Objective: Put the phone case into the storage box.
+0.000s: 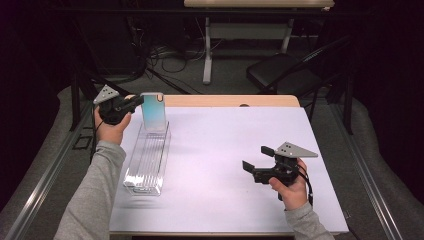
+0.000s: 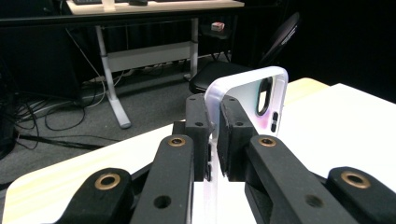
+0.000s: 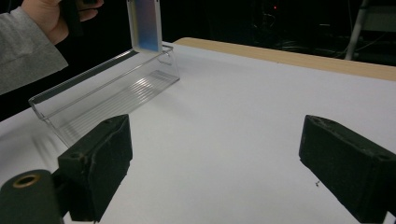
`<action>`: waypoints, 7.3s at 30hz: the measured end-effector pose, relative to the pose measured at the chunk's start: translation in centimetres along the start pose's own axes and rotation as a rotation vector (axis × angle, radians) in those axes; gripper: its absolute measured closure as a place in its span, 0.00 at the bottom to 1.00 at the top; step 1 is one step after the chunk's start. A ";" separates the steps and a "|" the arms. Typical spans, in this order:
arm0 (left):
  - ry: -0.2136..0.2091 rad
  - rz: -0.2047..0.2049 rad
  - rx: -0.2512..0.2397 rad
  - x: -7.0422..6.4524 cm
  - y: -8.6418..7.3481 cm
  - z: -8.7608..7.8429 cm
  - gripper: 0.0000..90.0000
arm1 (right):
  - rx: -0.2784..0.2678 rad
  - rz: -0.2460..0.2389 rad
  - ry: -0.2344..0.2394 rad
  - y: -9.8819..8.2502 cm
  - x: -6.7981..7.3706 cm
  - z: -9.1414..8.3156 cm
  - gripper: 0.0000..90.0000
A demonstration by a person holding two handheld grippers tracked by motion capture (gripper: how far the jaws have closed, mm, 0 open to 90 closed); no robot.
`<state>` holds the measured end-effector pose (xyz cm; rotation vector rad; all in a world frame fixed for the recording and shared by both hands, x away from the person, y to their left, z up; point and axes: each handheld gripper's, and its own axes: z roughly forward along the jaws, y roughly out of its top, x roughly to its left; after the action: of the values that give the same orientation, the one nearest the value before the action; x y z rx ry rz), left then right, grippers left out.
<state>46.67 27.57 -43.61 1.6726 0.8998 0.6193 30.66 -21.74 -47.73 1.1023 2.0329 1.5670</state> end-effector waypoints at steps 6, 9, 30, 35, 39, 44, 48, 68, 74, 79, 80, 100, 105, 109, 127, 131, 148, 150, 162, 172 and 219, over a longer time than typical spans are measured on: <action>-0.006 0.003 0.005 0.1 -0.2 0.3 0.93 | -0.003 0.003 -0.032 -0.6 -0.6 -1.0 0.09; -0.002 0.004 0.006 0.2 -0.3 0.4 0.93 | -0.010 -0.006 -0.055 -0.8 -0.9 -1.5 0.09; -0.005 -0.021 0.022 1.2 -2.6 1.6 0.93 | -0.026 0.008 -0.125 -2.3 -2.5 -2.8 0.09; -0.002 -0.037 0.025 1.5 -3.3 1.8 0.93 | -0.024 0.005 -0.129 -2.4 -2.4 -2.7 0.09; -0.003 -0.043 0.028 1.6 -3.9 2.0 0.93 | -0.019 0.002 -0.132 -2.5 -2.4 -2.6 0.09; -0.010 -0.041 0.031 1.6 -4.3 2.3 0.93 | -0.014 0.007 -0.135 -2.6 -2.4 -2.6 0.09; -0.015 -0.041 0.035 1.6 -4.5 2.5 0.93 | -0.016 0.010 -0.135 -2.6 -2.5 -2.6 0.09; -0.022 -0.033 0.055 1.7 -5.0 2.8 0.93 | -0.018 0.002 -0.133 -2.6 -2.5 -2.5 0.09; -0.021 -0.030 0.055 1.7 -5.0 2.8 0.93 | -0.017 0.001 -0.131 -2.6 -2.5 -2.5 0.09; -0.014 -0.026 0.057 1.7 -5.0 2.8 0.93 | -0.014 0.000 -0.131 -2.6 -2.4 -2.5 0.09; -0.012 -0.025 0.058 1.7 -5.0 2.8 0.93 | -0.012 0.000 -0.130 -2.6 -2.4 -2.5 0.09; 0.012 -0.050 0.085 2.7 -5.4 2.5 0.91 | -0.005 -0.003 -0.128 -2.7 -2.5 -2.3 0.09; 0.019 -0.053 0.088 2.8 -5.5 2.5 0.90 | -0.005 -0.004 -0.128 -2.8 -2.5 -2.3 0.09; 0.020 -0.056 0.087 2.8 -5.5 2.5 0.90 | -0.005 -0.003 -0.128 -2.8 -2.5 -2.3 0.09; 0.055 -0.075 0.095 2.8 -5.5 2.7 0.72 | -0.001 -0.006 -0.120 -2.8 -2.4 -2.2 0.09; 0.059 -0.086 0.086 2.9 -5.4 2.5 0.63 | 0.000 -0.006 -0.121 -2.8 -2.4 -2.2 0.09; 0.114 -0.088 0.100 2.9 -4.9 1.8 0.53 | 0.000 -0.014 -0.116 -2.8 -2.4 -2.2 0.09; 0.116 -0.091 0.106 2.9 -4.8 1.8 0.52 | 0.001 -0.014 -0.115 -2.8 -2.4 -2.2 0.09; 0.141 -0.111 0.131 2.5 -4.3 1.1 0.46 | 0.002 -0.013 -0.111 -2.8 -2.5 -2.1 0.09; 0.125 -0.155 0.140 1.9 -3.7 0.2 0.37 | -0.001 -0.008 -0.117 -2.9 -2.5 -2.3 0.09; -0.167 -0.076 0.118 -7.9 -1.5 -6.2 0.10 | 0.009 -0.028 -0.124 -2.3 -1.6 -3.0 0.00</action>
<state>36.92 24.78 -43.03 1.7589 0.8883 0.3748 28.82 -25.09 -49.13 1.1400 1.9668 1.4404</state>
